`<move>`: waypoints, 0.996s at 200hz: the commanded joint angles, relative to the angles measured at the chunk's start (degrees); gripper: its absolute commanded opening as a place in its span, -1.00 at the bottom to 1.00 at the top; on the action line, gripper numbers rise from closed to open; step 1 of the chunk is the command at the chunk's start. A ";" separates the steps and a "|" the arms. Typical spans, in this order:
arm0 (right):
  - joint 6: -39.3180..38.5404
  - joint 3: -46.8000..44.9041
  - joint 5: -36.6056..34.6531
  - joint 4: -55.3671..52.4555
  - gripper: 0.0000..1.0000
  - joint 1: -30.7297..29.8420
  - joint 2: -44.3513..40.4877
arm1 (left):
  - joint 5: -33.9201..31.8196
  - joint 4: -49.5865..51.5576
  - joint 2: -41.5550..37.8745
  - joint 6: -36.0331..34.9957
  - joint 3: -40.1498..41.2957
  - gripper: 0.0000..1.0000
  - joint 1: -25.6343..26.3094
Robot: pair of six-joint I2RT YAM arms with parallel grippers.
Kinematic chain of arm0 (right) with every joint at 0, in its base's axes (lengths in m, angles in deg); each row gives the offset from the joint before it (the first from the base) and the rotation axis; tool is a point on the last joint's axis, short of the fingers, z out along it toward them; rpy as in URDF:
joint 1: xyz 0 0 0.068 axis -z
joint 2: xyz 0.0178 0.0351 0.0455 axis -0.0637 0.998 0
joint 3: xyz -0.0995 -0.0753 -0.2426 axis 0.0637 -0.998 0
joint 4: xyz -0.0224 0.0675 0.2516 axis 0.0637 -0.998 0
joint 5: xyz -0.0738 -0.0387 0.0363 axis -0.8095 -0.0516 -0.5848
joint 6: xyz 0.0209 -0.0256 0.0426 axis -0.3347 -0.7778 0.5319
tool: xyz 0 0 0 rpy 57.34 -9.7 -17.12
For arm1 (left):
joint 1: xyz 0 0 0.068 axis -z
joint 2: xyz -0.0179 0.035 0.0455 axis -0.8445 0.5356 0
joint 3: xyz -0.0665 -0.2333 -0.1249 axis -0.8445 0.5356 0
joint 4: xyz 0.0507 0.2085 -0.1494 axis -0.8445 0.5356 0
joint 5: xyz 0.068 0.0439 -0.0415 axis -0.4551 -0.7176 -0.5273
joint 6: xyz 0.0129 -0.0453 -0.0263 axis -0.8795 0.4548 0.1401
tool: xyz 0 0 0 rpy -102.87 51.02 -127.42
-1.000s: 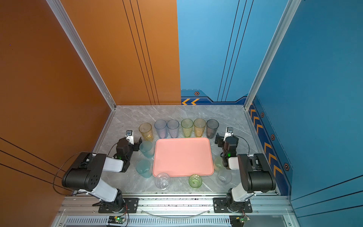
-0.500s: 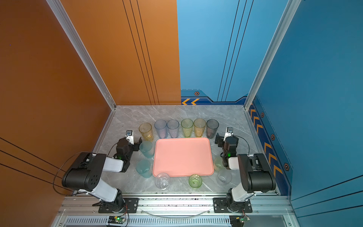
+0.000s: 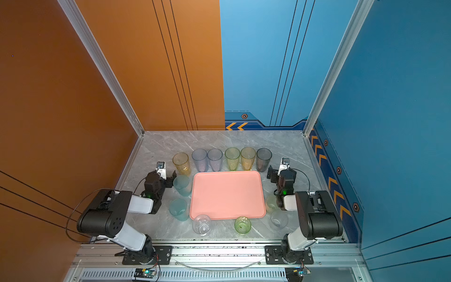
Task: Place the glasses into the tray
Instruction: Pick up the glass from the bottom-center of the table.
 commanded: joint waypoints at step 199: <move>-0.43 -0.03 -0.50 -0.87 1.00 -0.37 -0.53 | 3.80 1.61 -0.93 1.38 -2.02 0.95 -1.50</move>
